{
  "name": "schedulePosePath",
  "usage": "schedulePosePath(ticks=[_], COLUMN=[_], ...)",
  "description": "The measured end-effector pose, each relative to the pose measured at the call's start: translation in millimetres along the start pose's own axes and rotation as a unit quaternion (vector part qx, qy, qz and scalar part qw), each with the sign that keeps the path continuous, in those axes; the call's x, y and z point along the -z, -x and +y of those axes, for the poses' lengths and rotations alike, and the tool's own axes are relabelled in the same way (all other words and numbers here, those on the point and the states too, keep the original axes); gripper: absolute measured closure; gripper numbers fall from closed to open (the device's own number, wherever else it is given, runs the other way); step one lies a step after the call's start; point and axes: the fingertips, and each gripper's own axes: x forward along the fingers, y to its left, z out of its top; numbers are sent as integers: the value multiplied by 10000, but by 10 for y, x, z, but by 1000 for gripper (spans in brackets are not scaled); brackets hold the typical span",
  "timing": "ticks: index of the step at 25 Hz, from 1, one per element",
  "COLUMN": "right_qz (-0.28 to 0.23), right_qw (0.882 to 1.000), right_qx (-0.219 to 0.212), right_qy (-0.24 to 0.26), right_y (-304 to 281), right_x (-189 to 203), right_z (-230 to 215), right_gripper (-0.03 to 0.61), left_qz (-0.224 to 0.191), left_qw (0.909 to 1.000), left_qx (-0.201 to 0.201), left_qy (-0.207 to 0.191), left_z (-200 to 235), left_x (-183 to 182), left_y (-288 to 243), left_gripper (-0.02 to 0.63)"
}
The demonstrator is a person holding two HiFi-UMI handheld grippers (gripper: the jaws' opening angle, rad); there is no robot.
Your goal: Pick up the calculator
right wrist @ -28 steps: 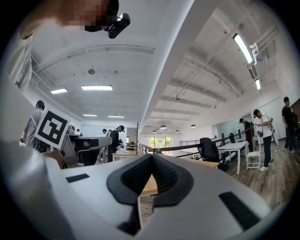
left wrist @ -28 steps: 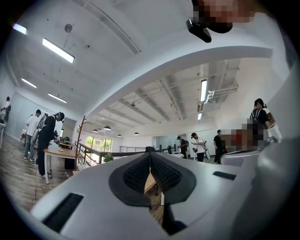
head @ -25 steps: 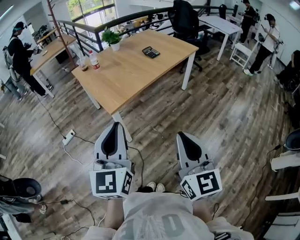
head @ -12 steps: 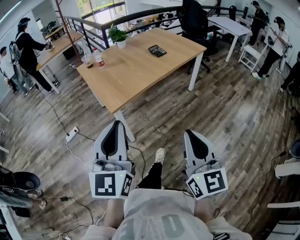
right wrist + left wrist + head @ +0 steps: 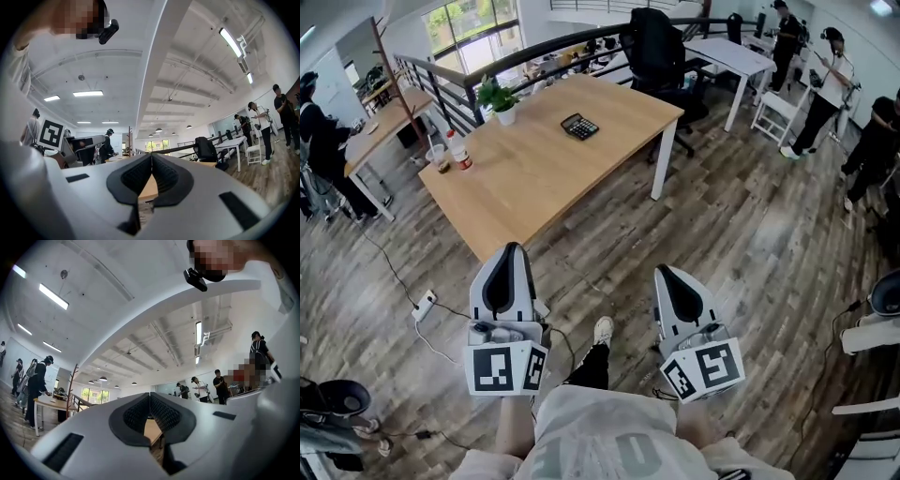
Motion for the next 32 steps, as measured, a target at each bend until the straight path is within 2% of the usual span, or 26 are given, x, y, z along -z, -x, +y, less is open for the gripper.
schedulePosePath(ticks=[4,8,10,18,23,32], right_qz=[13,-40,-20,144,279,600], right_qw=[9999,9995,9992,9976,9964,9939], right_qx=[14,-31,-89,-257,-345,-391], right_qy=[144,315,394,634,715,843], right_y=[-429,-1068,-1398,-2592,-3130,-3611], right_x=[43,-1,-28,-40,-43,35], right_z=[-257,-556,-661,-1022,-1148,-1333], right_gripper=[558,558,558,558,558,558], left_qz=[128,-156,-159,-145,-74,-66], left_qw=[9999,9998,9998,9998,9994,9980], left_qx=[-88,-109,-107,-59,-79,32], left_qy=[-32,-73,-104,96,317,621], left_z=[174,322,398,786,1015,1100], left_x=[206,277,340,665,848,1013], left_y=[-523,-1079,-1411,-2557,-3024,-3583], left_gripper=[603,602,603,603,603,603])
